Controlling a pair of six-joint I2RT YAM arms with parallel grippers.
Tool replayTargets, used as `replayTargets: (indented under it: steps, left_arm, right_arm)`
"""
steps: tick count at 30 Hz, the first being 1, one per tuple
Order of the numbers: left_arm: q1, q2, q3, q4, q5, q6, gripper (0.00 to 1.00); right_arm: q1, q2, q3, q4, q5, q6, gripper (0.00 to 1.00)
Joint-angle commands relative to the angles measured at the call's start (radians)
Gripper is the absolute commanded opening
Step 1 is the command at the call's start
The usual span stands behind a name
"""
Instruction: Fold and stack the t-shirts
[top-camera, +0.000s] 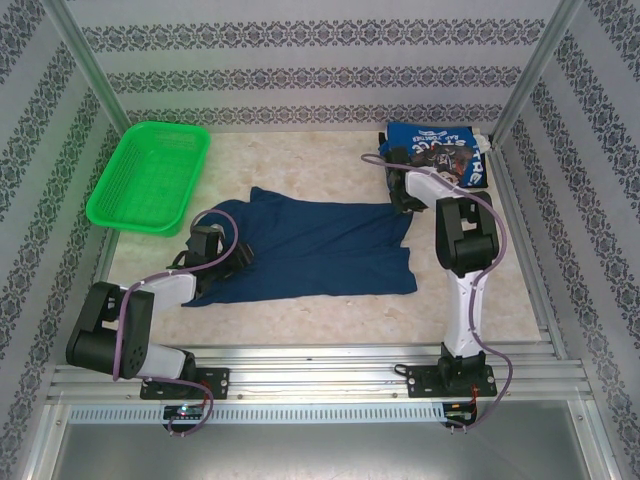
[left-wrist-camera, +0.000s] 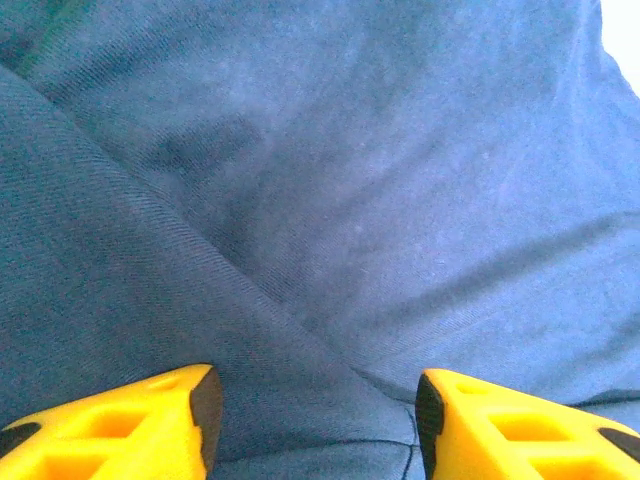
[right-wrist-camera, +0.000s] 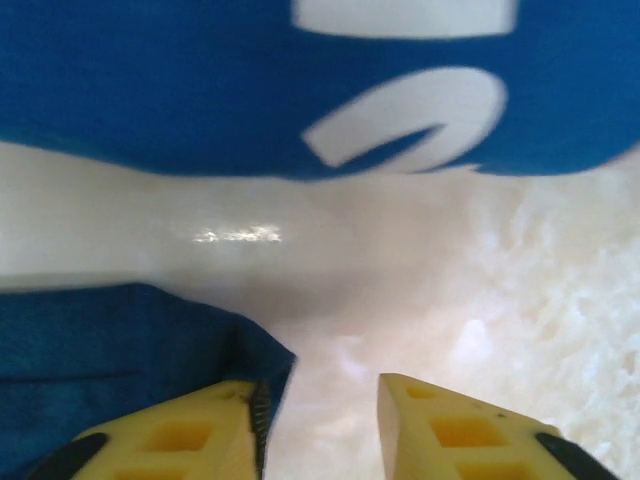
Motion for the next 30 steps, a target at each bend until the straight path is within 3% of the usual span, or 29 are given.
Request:
replayTargets:
  steps: [1,8,15,30]
  left_arm:
    - [0.015,0.003,-0.031,-0.02,0.08,0.032,0.62]
    - [-0.048,-0.051,0.045,-0.001,0.181,0.014,0.7]
    - [-0.157,-0.146,0.167,-0.186,0.119,0.09,0.74]
    - [-0.182,-0.179,-0.029,-0.12,0.017,0.045,0.73]
  right_arm:
    - [-0.003,-0.142,-0.04,0.052,-0.054,0.033,0.38]
    - [0.083,-0.305,-0.129,-0.02,-0.221,0.121,0.4]
    - [0.088,-0.382,-0.334,0.003,-0.411,0.297,0.43]
    - [0.086,-0.317,-0.415,0.057,-0.371,0.339,0.41]
